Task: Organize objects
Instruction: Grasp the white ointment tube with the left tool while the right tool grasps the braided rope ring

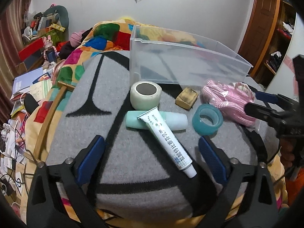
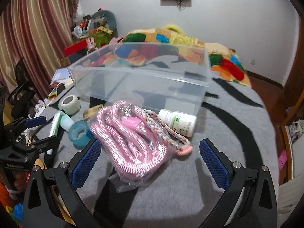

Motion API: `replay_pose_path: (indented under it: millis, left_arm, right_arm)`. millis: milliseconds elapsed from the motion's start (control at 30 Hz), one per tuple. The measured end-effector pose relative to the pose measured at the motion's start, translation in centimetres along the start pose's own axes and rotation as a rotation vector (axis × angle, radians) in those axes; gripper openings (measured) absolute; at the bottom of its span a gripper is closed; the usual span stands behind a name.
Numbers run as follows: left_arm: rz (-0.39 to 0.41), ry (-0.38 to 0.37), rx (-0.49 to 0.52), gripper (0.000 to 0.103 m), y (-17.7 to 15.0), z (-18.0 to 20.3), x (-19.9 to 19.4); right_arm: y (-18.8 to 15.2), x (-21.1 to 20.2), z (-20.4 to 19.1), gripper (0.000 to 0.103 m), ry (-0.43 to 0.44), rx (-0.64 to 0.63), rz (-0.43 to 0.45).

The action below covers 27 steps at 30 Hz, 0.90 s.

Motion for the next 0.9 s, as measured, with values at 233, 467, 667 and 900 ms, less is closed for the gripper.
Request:
replay_pose_path:
  millis: [233, 467, 667, 900]
  left_arm:
    - [0.028, 0.007, 0.072, 0.059, -0.1, 1.7, 0.4]
    - [0.045, -0.012, 0.065, 0.015, 0.1, 1.7, 0.2]
    - [0.065, -0.016, 0.055, 0.015, 0.9, 1.4, -0.9]
    - [0.124, -0.037, 0.049, 0.015, 3.2, 1.5, -2.8]
  right_arm:
    - [0.4, 0.2, 1.3, 0.101, 0.013, 0.052, 0.019]
    - [1.4, -0.3, 2.6, 0.062, -0.052, 0.033, 0.041]
    - [1.2, 1.4, 2.4, 0.036, -0.037, 0.017, 0.019]
    - [1.9, -0.8, 2.7, 0.007, 0.0, 0.065, 0.06]
Point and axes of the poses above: each gripper's, at about its wrist camera, not at the fingertips, and x roughly the way its jaws point, z to its right, y to its top, the point moved 8 cm from there along x, roughly the way its jaws point, and after that the axes turned 10 degrees about z, right-handed, at the moved point
